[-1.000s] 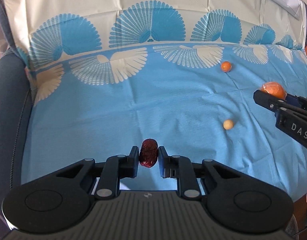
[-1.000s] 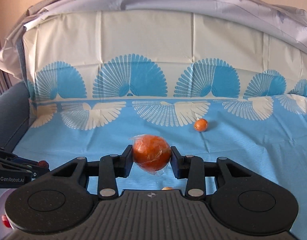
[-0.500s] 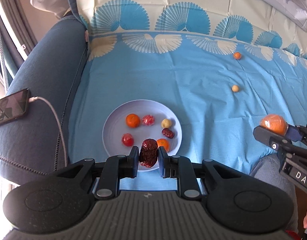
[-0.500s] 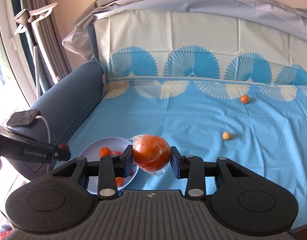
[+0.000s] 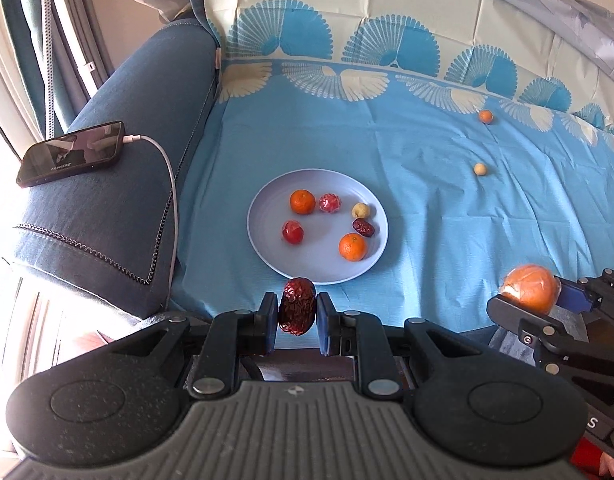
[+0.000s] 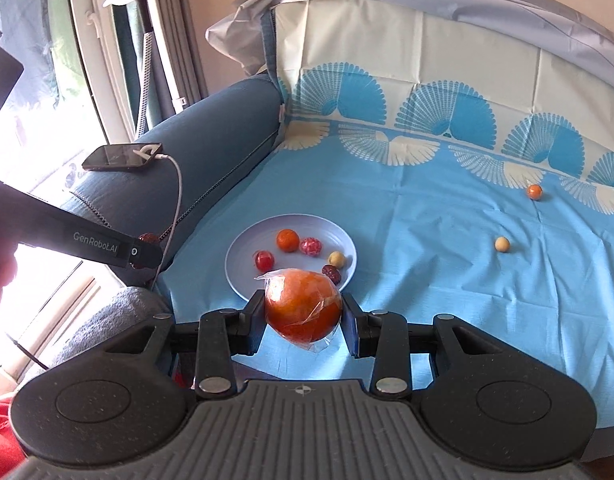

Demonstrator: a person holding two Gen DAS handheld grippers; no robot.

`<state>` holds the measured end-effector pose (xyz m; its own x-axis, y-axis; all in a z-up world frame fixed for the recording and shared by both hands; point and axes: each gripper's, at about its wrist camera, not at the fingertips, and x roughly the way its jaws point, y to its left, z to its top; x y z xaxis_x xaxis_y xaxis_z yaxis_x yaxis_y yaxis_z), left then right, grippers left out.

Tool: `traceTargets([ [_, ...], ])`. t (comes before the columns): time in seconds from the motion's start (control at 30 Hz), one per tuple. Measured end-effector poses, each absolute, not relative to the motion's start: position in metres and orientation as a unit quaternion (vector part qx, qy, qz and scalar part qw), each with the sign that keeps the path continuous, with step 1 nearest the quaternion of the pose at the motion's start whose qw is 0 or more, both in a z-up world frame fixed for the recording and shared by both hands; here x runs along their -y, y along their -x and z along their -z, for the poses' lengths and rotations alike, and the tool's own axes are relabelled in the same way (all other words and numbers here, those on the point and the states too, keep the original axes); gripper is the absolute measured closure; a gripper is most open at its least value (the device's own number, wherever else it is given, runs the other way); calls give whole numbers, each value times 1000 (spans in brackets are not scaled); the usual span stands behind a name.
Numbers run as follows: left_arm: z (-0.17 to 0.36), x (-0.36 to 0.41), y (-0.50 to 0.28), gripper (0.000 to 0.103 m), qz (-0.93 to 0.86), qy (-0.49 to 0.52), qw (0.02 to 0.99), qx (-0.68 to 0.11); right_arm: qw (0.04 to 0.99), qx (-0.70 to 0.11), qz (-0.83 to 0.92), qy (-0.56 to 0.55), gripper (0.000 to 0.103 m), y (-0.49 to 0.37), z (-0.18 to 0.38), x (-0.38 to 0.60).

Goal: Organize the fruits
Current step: 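Carry the date and wrapped orange fruit over the plate with both tools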

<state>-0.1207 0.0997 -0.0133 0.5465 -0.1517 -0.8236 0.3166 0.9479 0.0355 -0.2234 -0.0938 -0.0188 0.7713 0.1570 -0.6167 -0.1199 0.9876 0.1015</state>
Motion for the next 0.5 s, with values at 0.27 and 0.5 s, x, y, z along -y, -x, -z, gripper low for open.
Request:
traceTargets([
  [0.27,6,-111,134,81,130,-78,884,-442,945,-318,-77,-7,63,231,10,85],
  [0.5,5,-110,132,81,133,-75,884,-442,946,-317,-70,-6,63,232,10,83],
])
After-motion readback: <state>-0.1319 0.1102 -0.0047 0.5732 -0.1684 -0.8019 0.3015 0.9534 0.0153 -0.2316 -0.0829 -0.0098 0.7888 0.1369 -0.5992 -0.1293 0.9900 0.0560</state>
